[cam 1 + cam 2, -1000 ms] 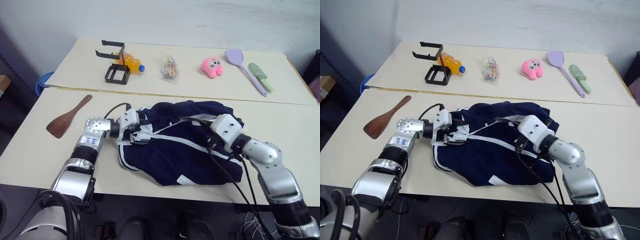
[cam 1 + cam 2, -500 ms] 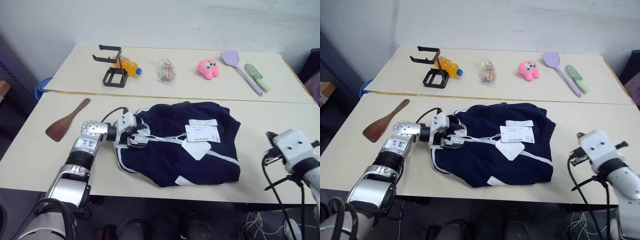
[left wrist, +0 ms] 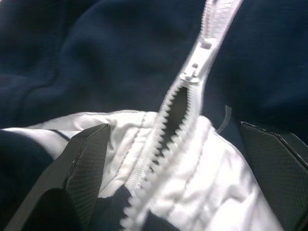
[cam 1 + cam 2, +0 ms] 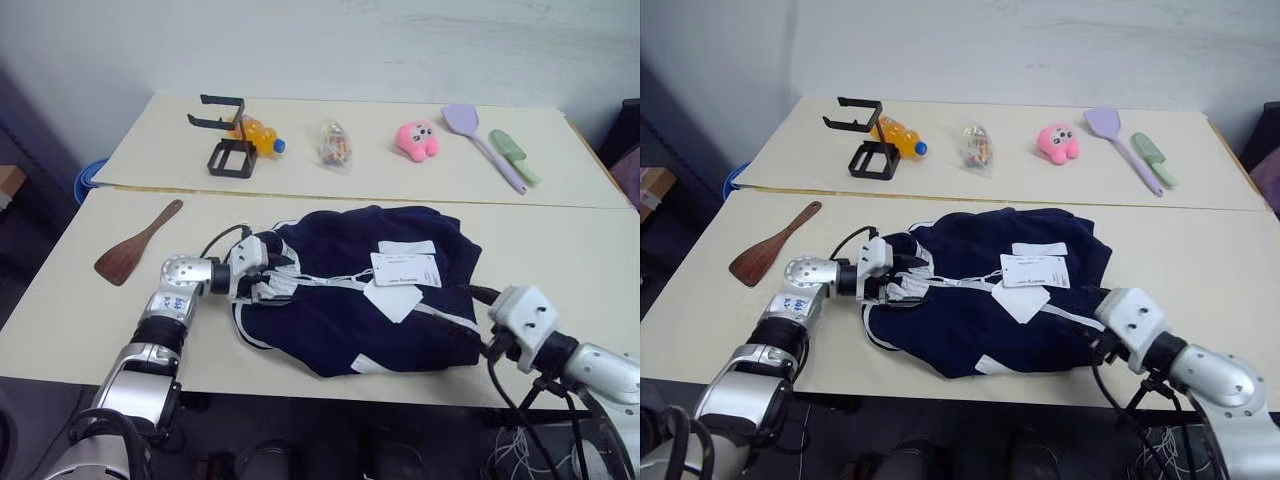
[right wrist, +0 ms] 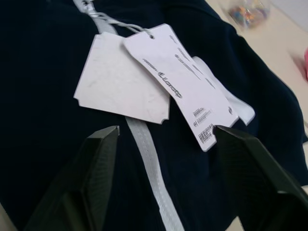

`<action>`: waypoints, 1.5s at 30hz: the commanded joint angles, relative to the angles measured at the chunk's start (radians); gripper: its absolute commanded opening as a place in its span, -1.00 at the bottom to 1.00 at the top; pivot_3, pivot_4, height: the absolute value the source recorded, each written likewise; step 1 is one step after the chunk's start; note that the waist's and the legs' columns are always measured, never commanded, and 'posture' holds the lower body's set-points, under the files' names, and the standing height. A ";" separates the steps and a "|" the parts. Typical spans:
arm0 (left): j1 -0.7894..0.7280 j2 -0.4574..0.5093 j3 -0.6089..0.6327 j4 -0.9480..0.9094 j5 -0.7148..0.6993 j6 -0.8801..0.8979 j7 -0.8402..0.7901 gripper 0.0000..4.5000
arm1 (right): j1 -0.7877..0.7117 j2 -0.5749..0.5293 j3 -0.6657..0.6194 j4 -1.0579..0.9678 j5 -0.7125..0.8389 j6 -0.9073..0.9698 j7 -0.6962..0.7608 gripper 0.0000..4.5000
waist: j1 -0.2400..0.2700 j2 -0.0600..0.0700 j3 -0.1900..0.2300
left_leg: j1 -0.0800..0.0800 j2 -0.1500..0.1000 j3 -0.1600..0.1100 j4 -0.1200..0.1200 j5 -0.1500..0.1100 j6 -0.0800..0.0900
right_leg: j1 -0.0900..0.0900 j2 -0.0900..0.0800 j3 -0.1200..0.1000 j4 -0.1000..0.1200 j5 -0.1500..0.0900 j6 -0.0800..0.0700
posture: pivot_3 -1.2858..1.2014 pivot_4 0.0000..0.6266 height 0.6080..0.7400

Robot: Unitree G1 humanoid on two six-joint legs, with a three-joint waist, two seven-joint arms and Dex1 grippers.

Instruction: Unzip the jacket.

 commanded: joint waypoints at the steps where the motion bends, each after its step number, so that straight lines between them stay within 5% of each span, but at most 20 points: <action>1: 0.030 0.012 0.004 -0.048 -0.034 0.009 -0.063 1.00 | -0.021 -0.016 0.047 0.051 -0.132 -0.154 -0.051 0.79 | 0.000 -0.001 0.001 | 0.000 0.000 0.000 0.000 0.000 0.000 | 0.000 0.000 0.000 0.000 0.000 0.000 | 0.03 -0.52 1.00; 16: 0.003 0.010 -0.028 0.004 0.025 0.002 -0.017 1.00 | -0.304 0.020 0.270 0.337 -0.284 -0.423 -0.097 0.79 | 0.000 -0.003 0.002 | -0.001 0.000 -0.001 0.002 0.000 0.000 | 0.000 0.000 -0.001 0.000 0.000 0.000 | 0.03 -0.52 1.00; 23: -0.006 0.006 -0.034 0.009 0.037 0.011 -0.008 1.00 | -0.429 0.080 0.315 0.421 -0.252 -0.401 -0.092 0.79 | -0.001 -0.003 0.002 | -0.001 0.000 -0.001 0.003 0.000 0.000 | 0.001 0.000 -0.002 0.001 0.000 0.000 | 0.03 -0.52 1.00; 35: 0.005 0.007 -0.035 -0.025 0.035 0.034 0.004 1.00 | -0.480 0.090 0.201 0.434 -0.027 -0.237 -0.023 -0.99 | -0.001 -0.003 0.002 | -0.003 0.000 -0.004 0.005 0.000 0.000 | 0.001 0.000 -0.004 0.001 0.000 0.000 | 0.03 -0.52 1.00; 38: 0.008 0.007 -0.036 -0.034 0.034 0.040 0.006 1.00 | -0.484 0.094 0.178 0.420 0.054 -0.195 0.012 -0.99 | 0.000 -0.003 0.002 | -0.003 0.000 -0.004 0.005 0.000 0.000 | 0.001 0.000 -0.004 0.001 0.000 0.000 | 0.03 -0.52 1.00; 45: 0.013 0.005 -0.039 -0.052 0.035 0.047 0.013 1.00 | -0.509 0.064 0.184 0.463 -0.083 -0.298 -0.065 -0.99 | 0.000 -0.003 0.002 | -0.004 0.000 -0.005 0.005 0.000 0.000 | 0.001 -0.001 -0.004 0.001 0.000 0.000 | 0.03 -0.52 1.00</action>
